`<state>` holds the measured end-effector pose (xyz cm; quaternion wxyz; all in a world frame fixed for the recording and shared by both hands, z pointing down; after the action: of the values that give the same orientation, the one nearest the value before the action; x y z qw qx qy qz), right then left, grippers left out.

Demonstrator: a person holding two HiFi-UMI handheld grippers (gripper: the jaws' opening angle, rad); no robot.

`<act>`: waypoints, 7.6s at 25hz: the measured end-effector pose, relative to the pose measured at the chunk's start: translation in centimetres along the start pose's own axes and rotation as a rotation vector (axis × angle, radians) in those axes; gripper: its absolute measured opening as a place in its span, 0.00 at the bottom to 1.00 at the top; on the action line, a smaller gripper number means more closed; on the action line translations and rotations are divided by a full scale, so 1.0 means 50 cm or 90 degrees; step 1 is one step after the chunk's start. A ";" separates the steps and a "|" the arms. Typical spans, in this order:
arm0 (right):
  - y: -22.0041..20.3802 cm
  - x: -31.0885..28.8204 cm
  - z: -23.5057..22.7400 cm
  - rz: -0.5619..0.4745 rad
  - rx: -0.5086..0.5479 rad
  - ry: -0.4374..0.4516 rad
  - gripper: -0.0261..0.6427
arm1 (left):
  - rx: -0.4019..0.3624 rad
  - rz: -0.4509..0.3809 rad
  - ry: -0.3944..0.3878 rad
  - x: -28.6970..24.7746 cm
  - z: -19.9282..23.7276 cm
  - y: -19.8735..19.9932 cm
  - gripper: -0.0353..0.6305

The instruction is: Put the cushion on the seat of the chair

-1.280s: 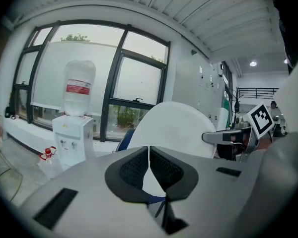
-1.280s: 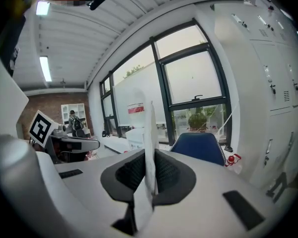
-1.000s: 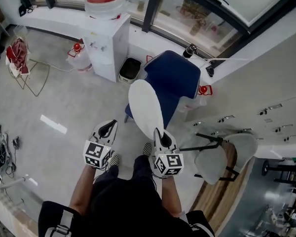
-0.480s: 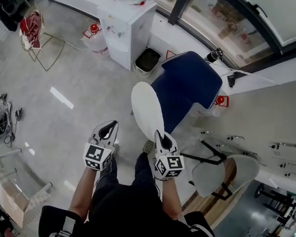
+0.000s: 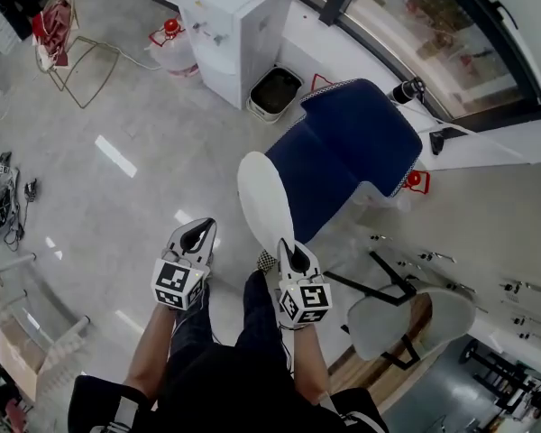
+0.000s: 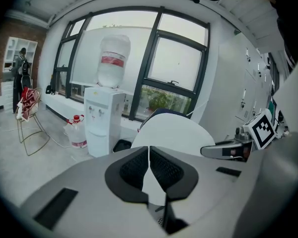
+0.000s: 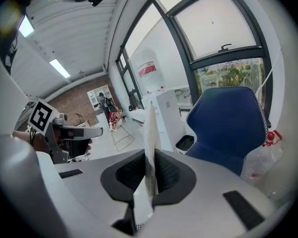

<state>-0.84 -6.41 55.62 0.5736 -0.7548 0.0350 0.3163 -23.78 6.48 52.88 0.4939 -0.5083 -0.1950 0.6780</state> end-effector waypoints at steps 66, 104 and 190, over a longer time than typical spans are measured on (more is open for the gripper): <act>-0.420 -0.120 -0.595 0.094 -0.174 -0.140 0.12 | -0.041 0.173 -0.127 -0.597 -0.202 -0.213 0.09; -0.640 -0.228 -0.735 0.164 -0.246 -0.187 0.28 | 0.006 0.205 -0.116 -0.689 -0.194 -0.280 0.09; 0.102 0.476 0.186 -0.213 0.042 -0.367 0.12 | -0.216 -0.067 -0.340 0.255 -0.307 0.144 0.09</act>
<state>11.97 7.53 37.67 0.6280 -0.6107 -0.2427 0.4168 -13.56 10.75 34.78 0.3681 -0.3762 -0.4542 0.7188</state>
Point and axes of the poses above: the fingertips, and each gripper's own axes: x backward along the fingers, z to its left, y out of its top, the point moved 10 cm from there along x, backward along the fingers, and after that the axes turned 12 degrees about x, right-handed, at the moved point
